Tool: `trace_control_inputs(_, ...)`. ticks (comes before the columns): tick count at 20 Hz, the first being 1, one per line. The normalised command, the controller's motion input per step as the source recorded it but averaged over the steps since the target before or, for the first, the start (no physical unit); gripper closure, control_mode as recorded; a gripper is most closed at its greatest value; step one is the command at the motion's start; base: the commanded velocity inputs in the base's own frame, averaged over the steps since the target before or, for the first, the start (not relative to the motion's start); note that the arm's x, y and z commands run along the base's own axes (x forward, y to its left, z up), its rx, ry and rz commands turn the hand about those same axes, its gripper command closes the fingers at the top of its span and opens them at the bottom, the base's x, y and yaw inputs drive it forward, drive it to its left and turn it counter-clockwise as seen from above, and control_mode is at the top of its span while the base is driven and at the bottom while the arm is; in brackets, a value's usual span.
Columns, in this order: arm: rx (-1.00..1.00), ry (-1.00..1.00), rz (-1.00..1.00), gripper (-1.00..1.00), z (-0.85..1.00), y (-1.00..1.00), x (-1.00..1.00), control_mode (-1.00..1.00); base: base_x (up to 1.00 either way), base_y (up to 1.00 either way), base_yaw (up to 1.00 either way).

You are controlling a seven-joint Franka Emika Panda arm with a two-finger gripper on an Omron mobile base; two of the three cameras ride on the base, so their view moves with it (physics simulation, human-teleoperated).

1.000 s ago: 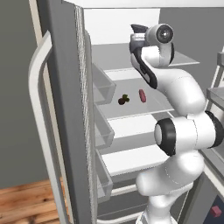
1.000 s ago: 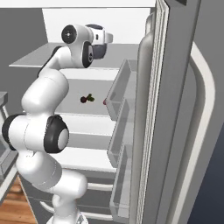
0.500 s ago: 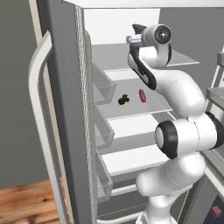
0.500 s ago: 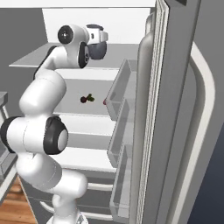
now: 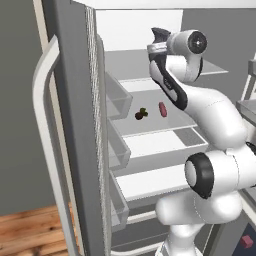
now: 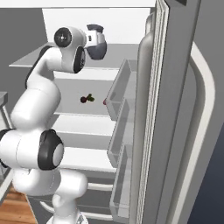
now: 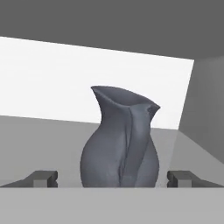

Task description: Move the beet and salami from the top shelf to the second highest shelf to make space. Then, place the pitcher from the counter on the cleared top shelf.

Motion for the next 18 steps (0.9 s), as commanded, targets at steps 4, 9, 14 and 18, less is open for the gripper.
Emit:
trace_control_inputs(4,0.00,0.00,0.00,-1.00,0.00,0.00,-1.00,-1.00,0.00,0.00,0.00)
trace_control_inputs(9,0.00,0.00,0.00,-1.00,0.00,0.04,-1.00,-1.00,0.00,0.00,0.00)
trace_control_inputs(14,0.00,0.06,0.00,-1.00,-0.04,0.11,-1.00,-1.00,0.00,0.00,0.00)
trace_control_inputs(18,-0.01,0.08,0.00,-1.00,-0.27,0.04,-1.00,-1.00,0.00,0.00,0.00)
